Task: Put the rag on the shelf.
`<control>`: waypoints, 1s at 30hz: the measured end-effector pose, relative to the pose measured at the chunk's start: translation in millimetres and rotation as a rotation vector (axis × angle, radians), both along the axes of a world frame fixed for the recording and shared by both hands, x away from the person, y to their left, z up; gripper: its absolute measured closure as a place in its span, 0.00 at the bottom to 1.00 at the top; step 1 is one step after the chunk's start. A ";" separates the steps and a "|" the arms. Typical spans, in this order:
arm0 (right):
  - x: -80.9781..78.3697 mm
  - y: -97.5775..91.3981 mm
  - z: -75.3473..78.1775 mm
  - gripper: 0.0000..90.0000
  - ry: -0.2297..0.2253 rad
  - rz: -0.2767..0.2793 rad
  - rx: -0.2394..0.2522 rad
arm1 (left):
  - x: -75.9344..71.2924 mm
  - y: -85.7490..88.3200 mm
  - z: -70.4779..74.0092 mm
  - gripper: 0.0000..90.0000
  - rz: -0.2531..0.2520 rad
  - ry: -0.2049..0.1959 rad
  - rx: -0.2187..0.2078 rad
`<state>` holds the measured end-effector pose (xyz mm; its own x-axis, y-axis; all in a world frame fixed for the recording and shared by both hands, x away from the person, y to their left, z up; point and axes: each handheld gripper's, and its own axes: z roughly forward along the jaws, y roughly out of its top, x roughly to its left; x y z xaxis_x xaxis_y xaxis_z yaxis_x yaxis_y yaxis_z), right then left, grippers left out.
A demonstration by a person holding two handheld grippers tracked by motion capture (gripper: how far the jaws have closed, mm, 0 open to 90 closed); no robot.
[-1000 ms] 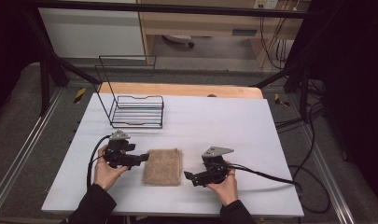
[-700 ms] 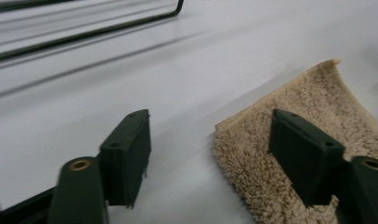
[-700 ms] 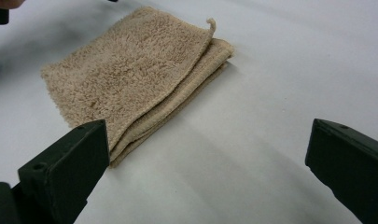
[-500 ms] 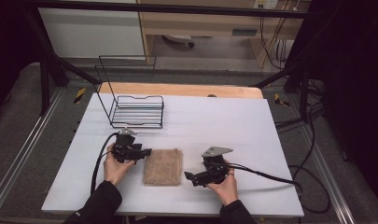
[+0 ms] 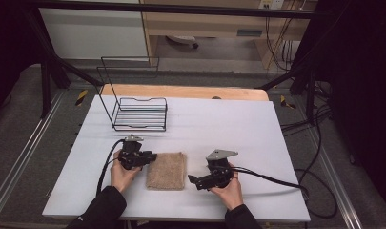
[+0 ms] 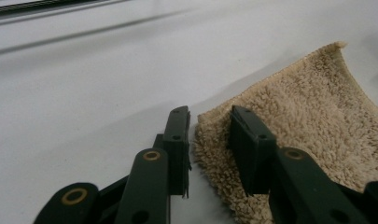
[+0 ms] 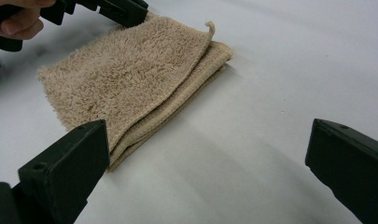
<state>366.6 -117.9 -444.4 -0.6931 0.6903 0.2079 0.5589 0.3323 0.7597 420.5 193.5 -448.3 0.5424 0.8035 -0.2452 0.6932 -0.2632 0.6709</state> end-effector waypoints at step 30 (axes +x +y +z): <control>54.6 47.8 2.6 0.40 0.059 -0.075 0.018 | -2.9 -7.2 -1.0 0.89 -0.050 -0.041 0.043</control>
<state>421.2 -70.1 -441.8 -0.6257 0.7357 0.2594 0.6257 0.2747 0.7301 417.6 186.4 -449.3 0.5913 0.7843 -0.1877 0.6506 -0.3264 0.6856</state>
